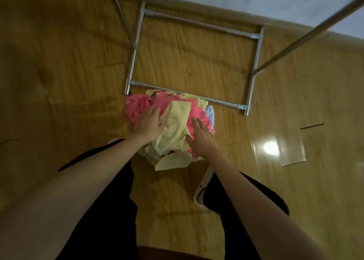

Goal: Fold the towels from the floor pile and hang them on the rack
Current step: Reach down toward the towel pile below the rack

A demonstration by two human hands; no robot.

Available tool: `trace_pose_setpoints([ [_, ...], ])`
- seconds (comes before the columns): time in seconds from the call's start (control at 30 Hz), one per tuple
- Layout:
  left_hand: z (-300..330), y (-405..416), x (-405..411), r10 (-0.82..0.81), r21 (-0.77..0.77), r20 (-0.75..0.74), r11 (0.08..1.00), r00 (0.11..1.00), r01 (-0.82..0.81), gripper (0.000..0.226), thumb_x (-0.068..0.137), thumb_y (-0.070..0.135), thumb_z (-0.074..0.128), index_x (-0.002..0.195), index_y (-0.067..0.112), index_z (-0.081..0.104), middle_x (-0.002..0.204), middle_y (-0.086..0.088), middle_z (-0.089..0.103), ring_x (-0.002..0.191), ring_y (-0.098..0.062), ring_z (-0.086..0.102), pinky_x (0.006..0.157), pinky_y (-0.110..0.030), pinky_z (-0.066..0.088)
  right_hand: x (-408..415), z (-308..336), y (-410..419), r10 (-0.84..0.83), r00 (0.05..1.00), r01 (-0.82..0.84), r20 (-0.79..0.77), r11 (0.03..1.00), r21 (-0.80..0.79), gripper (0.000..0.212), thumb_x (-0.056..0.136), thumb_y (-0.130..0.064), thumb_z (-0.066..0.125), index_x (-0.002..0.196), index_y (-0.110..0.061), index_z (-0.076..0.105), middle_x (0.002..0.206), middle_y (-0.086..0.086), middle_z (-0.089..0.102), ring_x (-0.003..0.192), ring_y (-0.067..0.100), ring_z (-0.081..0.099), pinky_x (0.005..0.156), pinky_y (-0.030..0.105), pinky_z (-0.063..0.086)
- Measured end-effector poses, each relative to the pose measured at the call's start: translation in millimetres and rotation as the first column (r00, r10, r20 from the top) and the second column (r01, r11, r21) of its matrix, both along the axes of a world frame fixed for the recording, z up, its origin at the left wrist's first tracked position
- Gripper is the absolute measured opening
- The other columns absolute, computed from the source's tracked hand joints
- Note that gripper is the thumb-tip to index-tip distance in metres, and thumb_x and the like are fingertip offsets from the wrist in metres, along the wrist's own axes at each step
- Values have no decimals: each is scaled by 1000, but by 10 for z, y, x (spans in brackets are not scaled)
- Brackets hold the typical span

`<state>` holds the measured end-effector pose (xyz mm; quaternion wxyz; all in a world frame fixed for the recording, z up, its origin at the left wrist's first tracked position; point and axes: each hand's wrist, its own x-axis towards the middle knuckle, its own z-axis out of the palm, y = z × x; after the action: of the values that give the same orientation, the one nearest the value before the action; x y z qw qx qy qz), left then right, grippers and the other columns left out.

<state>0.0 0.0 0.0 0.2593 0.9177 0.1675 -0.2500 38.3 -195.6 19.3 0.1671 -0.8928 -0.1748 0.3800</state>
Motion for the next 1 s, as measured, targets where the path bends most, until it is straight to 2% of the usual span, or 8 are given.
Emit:
trace_pose_setpoints([
  [0.17, -683, -93, 21, -3, -16, -37, 1000, 999, 3, 45, 89, 32, 63, 125, 7, 49, 124, -11, 54, 114, -28, 50, 92, -38, 44, 12, -765, 98, -57, 998, 58, -7, 996, 71, 59, 91, -20, 54, 145, -18, 30, 136, 10, 47, 122, 28, 50, 96, 42, 47],
  [0.33, -1177, -177, -55, 100, -53, 27, 994, 995, -98, 33, 90, 27, 62, 115, 7, 56, 117, -10, 56, 109, -26, 51, 89, -36, 44, 21, -1242, 160, -88, 996, 82, 31, 985, 154, 65, 86, -6, 53, 145, -25, 34, 139, 11, 41, 119, 25, 50, 89, 33, 48],
  [0.43, -1259, -147, -91, 137, -62, 69, 989, 988, -133, 12, 89, 18, 62, 96, 8, 59, 101, -6, 54, 97, -23, 51, 79, -28, 38, 21, -1365, 165, 3, 998, -13, 67, 989, 146, 65, 85, -4, 53, 144, -25, 36, 129, 11, 43, 114, 26, 46, 90, 37, 47],
  [0.5, -1236, -108, -113, 171, -107, 92, 981, 981, -161, 6, 89, 14, 62, 88, 8, 59, 93, -3, 53, 91, -21, 52, 76, -27, 38, 24, -1366, 193, -17, 996, 2, 85, 986, 169, 59, 84, -2, 56, 139, -20, 45, 122, 10, 49, 111, 26, 48, 90, 35, 45],
  [0.6, -1044, -74, -143, 272, -245, 95, 939, 958, -243, 7, 93, 13, 57, 87, 10, 55, 81, 3, 56, 78, -15, 55, 66, -25, 41, 32, -1248, 242, -117, 987, 86, 112, 964, 251, 40, 81, -1, 59, 119, -13, 63, 110, 8, 59, 102, 23, 56, 82, 26, 43],
  [0.7, -719, -61, -192, 295, -334, 81, 908, 952, -253, 10, 96, 13, 52, 87, 11, 48, 76, 5, 51, 69, -10, 49, 63, -21, 38, 16, -1003, 234, -187, 974, 134, 130, 932, 338, 22, 84, -6, 61, 103, -10, 70, 97, 5, 61, 88, 18, 57, 72, 19, 36],
  [0.9, 153, -110, -325, 289, -422, 140, 883, 947, -207, 12, 97, 10, 49, 87, 12, 45, 82, -1, 52, 79, -15, 52, 71, -22, 40, -79, -228, 83, -207, 963, 121, 170, 901, 416, 14, 87, -12, 63, 98, -7, 71, 92, 5, 68, 77, 12, 55, 73, 29, 48],
  [1.0, 647, -152, -415, 283, -463, 217, 873, 934, -157, 19, 97, 9, 50, 82, 20, 45, 84, -4, 56, 84, -18, 57, 75, -25, 42, -153, 237, -50, -275, 940, 142, 201, 853, 502, 13, 86, -13, 65, 96, -7, 71, 89, -1, 64, 77, 12, 57, 73, 25, 49],
])
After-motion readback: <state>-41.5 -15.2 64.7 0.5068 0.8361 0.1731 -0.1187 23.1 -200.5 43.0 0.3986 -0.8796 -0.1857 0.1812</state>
